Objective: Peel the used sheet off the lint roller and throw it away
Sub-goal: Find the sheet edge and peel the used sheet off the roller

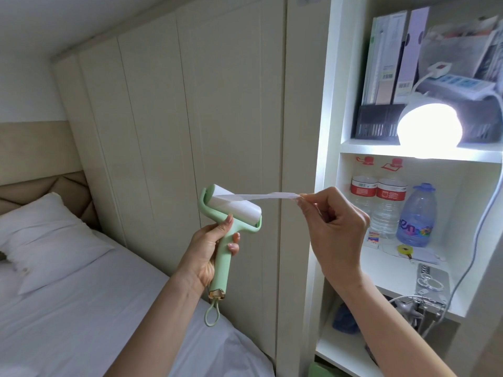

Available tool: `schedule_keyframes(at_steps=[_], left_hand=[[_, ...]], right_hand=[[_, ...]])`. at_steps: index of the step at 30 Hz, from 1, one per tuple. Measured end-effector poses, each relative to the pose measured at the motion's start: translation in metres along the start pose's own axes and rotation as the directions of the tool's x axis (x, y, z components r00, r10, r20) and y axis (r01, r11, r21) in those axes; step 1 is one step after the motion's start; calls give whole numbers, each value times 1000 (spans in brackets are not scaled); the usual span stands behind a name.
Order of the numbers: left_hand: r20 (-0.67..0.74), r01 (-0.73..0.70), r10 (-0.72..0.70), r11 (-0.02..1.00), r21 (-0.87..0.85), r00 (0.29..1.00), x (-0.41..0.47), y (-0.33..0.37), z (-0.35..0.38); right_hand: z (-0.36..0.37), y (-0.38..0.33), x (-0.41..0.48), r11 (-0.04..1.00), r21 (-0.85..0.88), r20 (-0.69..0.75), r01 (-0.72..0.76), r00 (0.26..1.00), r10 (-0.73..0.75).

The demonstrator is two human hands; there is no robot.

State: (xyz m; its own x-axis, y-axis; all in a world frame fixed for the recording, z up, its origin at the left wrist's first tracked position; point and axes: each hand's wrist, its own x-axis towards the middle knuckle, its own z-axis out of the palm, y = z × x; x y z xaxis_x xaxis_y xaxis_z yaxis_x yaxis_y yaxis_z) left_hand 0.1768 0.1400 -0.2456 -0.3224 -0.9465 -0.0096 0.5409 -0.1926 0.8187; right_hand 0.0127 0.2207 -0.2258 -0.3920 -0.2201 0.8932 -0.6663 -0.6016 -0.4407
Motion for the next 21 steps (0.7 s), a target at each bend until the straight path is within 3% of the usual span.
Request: schedule_keyframes(at_steps=[5,11,14,21], left_hand=[[-18,5,-6,1000,-5,1000,2,-1,-2],[-24,12,-13,999,-43,1000,0,0,-6],[14,1,0,1000,-12,1000,-3,0,-4],[70,-7,4,999,42,998,-11,-1,1]], right_hand=[[-3,1,3,999,21,-74,-24,997,25],[-9,3,13,984,63,-185,-165,967,174],[-9,5,15,975,35,-175,-217,960,220],[-8,11,9,920,150,-63,-361,926,373]])
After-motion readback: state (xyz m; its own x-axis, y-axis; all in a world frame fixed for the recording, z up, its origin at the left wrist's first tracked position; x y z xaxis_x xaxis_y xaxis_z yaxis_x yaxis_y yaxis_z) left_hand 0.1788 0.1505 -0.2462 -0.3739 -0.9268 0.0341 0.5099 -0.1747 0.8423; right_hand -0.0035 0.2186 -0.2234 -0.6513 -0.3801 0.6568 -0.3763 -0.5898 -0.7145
